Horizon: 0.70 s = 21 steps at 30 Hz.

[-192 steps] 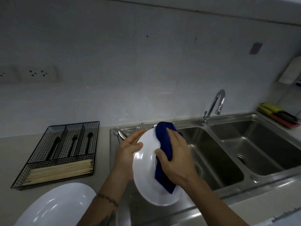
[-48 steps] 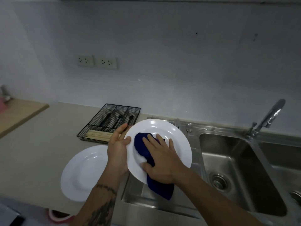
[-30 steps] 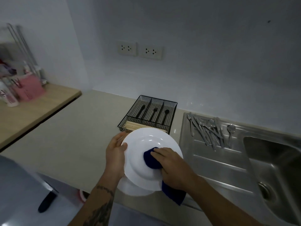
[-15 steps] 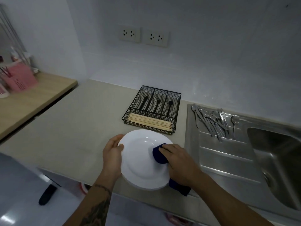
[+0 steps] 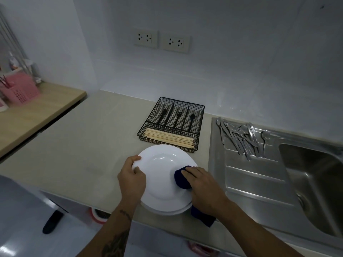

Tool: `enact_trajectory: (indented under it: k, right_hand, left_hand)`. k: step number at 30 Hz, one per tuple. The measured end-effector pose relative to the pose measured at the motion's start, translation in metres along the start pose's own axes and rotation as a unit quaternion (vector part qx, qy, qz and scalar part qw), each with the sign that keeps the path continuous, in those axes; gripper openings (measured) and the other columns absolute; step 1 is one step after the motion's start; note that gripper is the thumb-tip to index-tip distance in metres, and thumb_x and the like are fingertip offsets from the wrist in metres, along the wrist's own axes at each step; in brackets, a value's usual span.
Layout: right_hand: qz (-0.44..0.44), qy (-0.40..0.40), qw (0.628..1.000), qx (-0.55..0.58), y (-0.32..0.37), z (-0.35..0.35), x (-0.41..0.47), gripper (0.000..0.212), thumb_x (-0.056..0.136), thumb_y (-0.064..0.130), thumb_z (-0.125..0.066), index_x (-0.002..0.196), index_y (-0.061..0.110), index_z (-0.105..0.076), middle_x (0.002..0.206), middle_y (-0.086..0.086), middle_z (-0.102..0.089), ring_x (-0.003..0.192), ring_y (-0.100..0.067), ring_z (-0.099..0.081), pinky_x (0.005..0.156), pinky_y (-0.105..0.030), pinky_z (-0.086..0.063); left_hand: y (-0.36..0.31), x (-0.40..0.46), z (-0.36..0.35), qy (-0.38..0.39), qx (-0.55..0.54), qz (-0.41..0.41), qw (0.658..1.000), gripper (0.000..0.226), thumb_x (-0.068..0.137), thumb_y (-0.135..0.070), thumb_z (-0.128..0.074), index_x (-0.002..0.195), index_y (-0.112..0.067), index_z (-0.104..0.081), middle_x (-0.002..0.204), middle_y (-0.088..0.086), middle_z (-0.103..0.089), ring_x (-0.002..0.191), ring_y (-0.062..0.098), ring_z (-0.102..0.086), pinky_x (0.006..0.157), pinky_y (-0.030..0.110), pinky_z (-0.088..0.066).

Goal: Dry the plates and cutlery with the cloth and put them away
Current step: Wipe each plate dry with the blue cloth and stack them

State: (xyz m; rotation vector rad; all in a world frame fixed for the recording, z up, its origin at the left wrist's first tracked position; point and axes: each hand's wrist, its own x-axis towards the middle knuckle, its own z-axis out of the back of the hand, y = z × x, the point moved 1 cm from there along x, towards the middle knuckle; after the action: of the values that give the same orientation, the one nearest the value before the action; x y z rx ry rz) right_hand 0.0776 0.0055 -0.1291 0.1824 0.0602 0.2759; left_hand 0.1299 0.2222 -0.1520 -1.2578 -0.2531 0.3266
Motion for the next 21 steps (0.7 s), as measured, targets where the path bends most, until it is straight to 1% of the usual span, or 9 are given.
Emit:
enact_trajectory:
  k: [6,9,11,14,16,17,19,21]
  right_hand:
    - [-0.016,-0.007,1.0,0.021,-0.001,-0.003,-0.003,0.067,0.088,0.017,-0.054,0.15,0.021,-0.027,0.155,0.002,-0.028,0.141,-0.018,-0.022,0.118,-0.031,-0.013]
    - [-0.032,-0.007,0.999,0.029,-0.005,-0.004,-0.006,0.07,0.087,0.018,-0.056,0.15,0.021,-0.026,0.155,0.002,-0.028,0.141,-0.018,-0.022,0.117,-0.031,-0.014]
    - [-0.048,-0.02,0.998,0.026,-0.011,-0.002,-0.007,0.07,0.085,0.017,-0.057,0.149,0.019,-0.028,0.153,0.0,-0.031,0.139,-0.02,-0.026,0.117,-0.033,-0.019]
    - [-0.095,-0.06,0.994,0.017,-0.024,0.001,-0.009,0.067,0.081,0.02,-0.059,0.144,0.015,-0.037,0.146,-0.004,-0.039,0.132,-0.024,-0.035,0.112,-0.039,-0.031]
    - [-0.14,-0.086,0.986,0.012,-0.031,0.003,-0.011,0.065,0.08,0.018,-0.061,0.141,0.012,-0.042,0.142,-0.007,-0.043,0.127,-0.028,-0.04,0.108,-0.041,-0.036]
    - [-0.165,-0.089,0.982,0.001,-0.035,0.005,-0.011,0.065,0.079,0.016,-0.061,0.141,0.011,-0.041,0.143,-0.008,-0.042,0.128,-0.028,-0.039,0.107,-0.04,-0.035]
    - [-0.209,-0.075,0.975,-0.026,-0.041,0.004,-0.012,0.068,0.081,0.016,-0.058,0.145,0.011,-0.034,0.149,-0.009,-0.035,0.133,-0.03,-0.032,0.11,-0.041,-0.031]
    - [-0.236,-0.017,0.971,-0.031,-0.047,-0.004,-0.014,0.072,0.085,0.021,-0.054,0.149,0.011,-0.023,0.156,-0.009,-0.022,0.141,-0.033,-0.018,0.116,-0.046,-0.021]
  left_hand:
    - [0.011,-0.003,-0.005,0.01,0.016,0.012,1.0,0.043,0.083,0.009,-0.044,0.106,-0.021,-0.065,0.11,0.001,-0.064,0.103,0.024,-0.056,0.09,0.034,-0.049]
    - [0.014,-0.004,-0.007,0.032,0.045,-0.002,0.998,0.043,0.085,0.007,-0.045,0.111,-0.021,-0.063,0.114,0.001,-0.062,0.105,0.025,-0.055,0.097,0.042,-0.051]
    - [0.018,-0.004,-0.007,0.042,0.063,-0.015,0.997,0.043,0.086,0.006,-0.046,0.117,-0.019,-0.062,0.122,0.004,-0.062,0.111,0.028,-0.055,0.1,0.046,-0.049]
    - [0.023,-0.003,-0.008,0.049,0.062,-0.021,0.997,0.043,0.087,0.005,-0.048,0.122,-0.017,-0.06,0.13,0.006,-0.059,0.119,0.029,-0.053,0.104,0.044,-0.045]
    - [0.025,-0.004,-0.009,0.048,0.053,-0.016,0.997,0.044,0.087,0.005,-0.049,0.124,-0.016,-0.06,0.137,0.006,-0.056,0.127,0.029,-0.049,0.107,0.043,-0.04]
    - [0.026,-0.004,-0.009,0.047,0.049,-0.013,0.998,0.044,0.087,0.005,-0.049,0.125,-0.016,-0.06,0.139,0.006,-0.054,0.129,0.028,-0.047,0.109,0.042,-0.038]
    - [0.026,-0.004,-0.009,0.047,0.044,-0.016,0.998,0.043,0.087,0.005,-0.049,0.123,-0.016,-0.061,0.14,0.006,-0.054,0.13,0.028,-0.047,0.11,0.041,-0.037]
    - [0.026,-0.003,-0.008,0.048,0.044,-0.022,0.998,0.042,0.087,0.006,-0.049,0.121,-0.015,-0.062,0.138,0.007,-0.055,0.129,0.028,-0.048,0.11,0.04,-0.037]
